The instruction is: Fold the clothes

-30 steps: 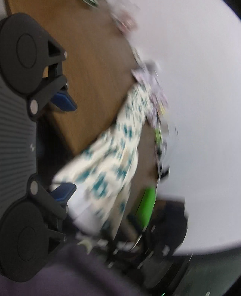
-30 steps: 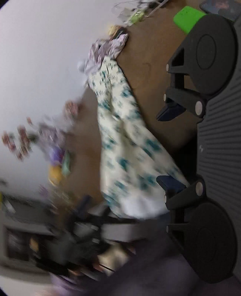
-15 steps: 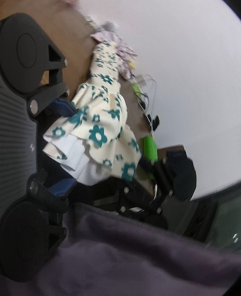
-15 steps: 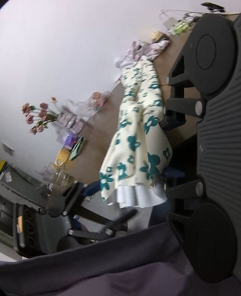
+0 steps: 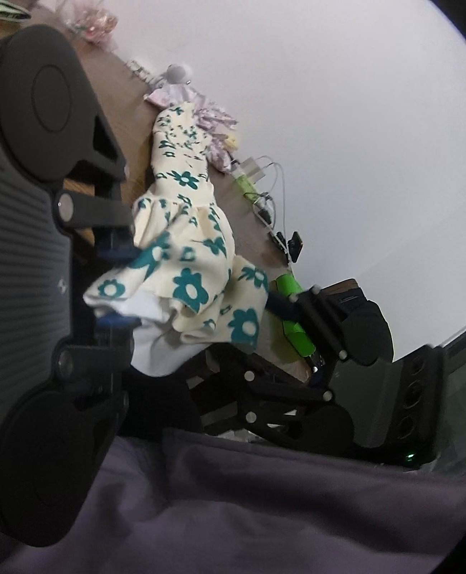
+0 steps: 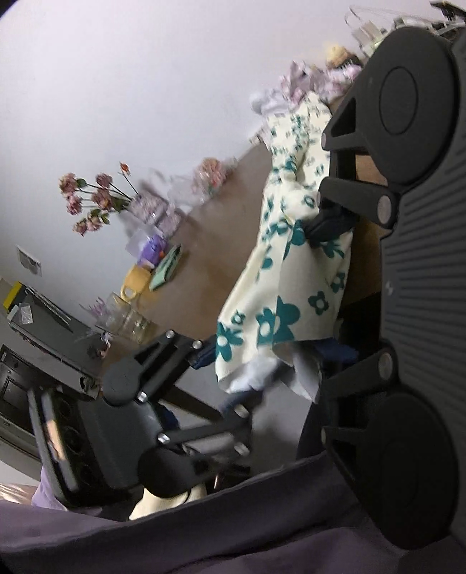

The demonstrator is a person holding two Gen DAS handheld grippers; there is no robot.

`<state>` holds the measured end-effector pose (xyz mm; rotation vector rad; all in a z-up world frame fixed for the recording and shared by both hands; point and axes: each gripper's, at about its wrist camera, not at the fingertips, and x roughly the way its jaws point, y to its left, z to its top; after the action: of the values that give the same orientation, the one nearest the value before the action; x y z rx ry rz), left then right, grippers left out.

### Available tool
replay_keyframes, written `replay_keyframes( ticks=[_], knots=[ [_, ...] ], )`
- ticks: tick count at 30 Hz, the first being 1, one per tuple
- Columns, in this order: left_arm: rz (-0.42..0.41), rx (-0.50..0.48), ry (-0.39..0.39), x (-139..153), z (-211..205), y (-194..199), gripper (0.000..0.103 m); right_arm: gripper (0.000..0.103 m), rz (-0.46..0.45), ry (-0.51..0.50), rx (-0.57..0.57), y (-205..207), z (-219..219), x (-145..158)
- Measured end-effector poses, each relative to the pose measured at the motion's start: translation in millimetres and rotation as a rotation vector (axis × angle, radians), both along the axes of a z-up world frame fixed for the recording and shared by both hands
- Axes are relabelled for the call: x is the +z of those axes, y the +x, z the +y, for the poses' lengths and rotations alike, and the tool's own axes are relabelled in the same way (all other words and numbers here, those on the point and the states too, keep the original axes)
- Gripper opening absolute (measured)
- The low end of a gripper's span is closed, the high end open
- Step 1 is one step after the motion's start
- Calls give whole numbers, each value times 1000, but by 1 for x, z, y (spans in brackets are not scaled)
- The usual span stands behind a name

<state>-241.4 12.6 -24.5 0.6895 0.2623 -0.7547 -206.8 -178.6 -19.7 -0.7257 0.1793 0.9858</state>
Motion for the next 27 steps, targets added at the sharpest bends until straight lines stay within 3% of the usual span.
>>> replay_keyframes(
  ticks=[4, 5, 7, 10, 15, 18, 20, 22, 24, 25, 27],
  knots=[
    [28, -26, 16, 16, 1, 9, 15, 32, 96, 58, 15, 10, -5, 9],
    [44, -32, 13, 19, 1, 11, 15, 23, 133, 70, 8, 15, -7, 12],
    [78, -44, 3, 28, 2, 15, 13, 16, 222, 92, -16, 26, -9, 16],
    [132, -54, -85, 48, 13, 24, 12, 9, 353, 148, -29, 42, -18, 26],
    [195, -60, -250, 82, 31, 57, 13, 8, 540, 312, -57, 76, -34, 51],
    [291, 65, -434, 96, 37, 109, 13, 8, 682, 425, -131, 116, -39, 60],
    [412, 220, -556, 95, 38, 152, 17, 9, 768, 518, -244, 145, -42, 61],
    [481, 371, -631, 88, 36, 184, 18, 12, 819, 584, -385, 172, -42, 58],
    [540, 496, -653, 76, 30, 209, 20, 14, 833, 633, -526, 195, -41, 54],
    [560, 549, -656, 70, 26, 219, 22, 20, 804, 628, -585, 203, -36, 50],
    [551, 606, -626, 62, 20, 227, 37, 32, 733, 601, -679, 214, -23, 43]
  ],
)
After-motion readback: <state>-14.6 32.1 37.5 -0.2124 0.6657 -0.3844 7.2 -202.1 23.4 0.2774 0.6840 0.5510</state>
